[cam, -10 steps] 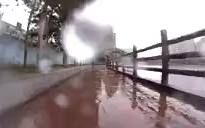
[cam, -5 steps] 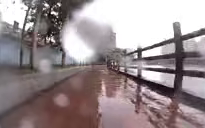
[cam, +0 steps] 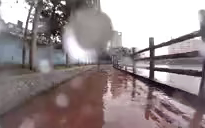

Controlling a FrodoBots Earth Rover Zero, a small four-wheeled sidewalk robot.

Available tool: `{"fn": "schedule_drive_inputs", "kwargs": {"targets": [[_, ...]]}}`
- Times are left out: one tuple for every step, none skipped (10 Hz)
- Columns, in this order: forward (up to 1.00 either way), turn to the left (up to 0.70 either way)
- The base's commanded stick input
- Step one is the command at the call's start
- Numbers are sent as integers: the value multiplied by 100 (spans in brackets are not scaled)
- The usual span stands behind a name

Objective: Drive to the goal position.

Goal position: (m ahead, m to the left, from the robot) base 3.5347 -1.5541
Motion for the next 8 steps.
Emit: {"fn": "schedule_drive_inputs", "kwargs": {"targets": [[100,0],[100,0],[100,0],[100,0],[100,4],[100,7],[100,11],[100,27]]}}
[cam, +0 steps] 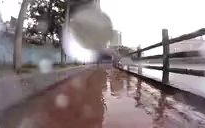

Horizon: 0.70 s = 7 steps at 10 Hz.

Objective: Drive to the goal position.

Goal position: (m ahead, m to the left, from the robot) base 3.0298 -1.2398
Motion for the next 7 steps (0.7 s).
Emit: {"fn": "schedule_drive_inputs", "kwargs": {"targets": [[100,26],[100,0],[100,0],[100,0],[100,0],[100,0],[100,0]]}}
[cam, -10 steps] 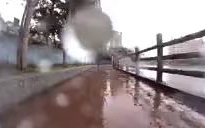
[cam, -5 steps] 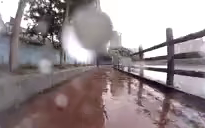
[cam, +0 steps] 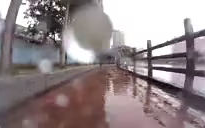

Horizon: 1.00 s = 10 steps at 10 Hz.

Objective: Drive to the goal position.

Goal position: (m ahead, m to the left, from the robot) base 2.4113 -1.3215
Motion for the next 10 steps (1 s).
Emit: {"fn": "schedule_drive_inputs", "kwargs": {"targets": [[100,0],[100,0],[100,0],[100,0],[100,0],[100,0],[100,0],[100,0],[100,0],[100,0]]}}
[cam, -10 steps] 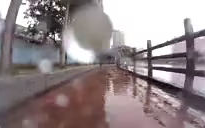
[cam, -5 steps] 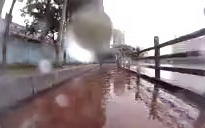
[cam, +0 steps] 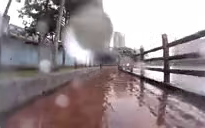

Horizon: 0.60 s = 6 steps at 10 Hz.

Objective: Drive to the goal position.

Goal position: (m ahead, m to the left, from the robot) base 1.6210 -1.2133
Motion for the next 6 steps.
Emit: {"fn": "schedule_drive_inputs", "kwargs": {"targets": [[100,0],[100,0],[100,0],[100,0],[100,0],[100,0]]}}
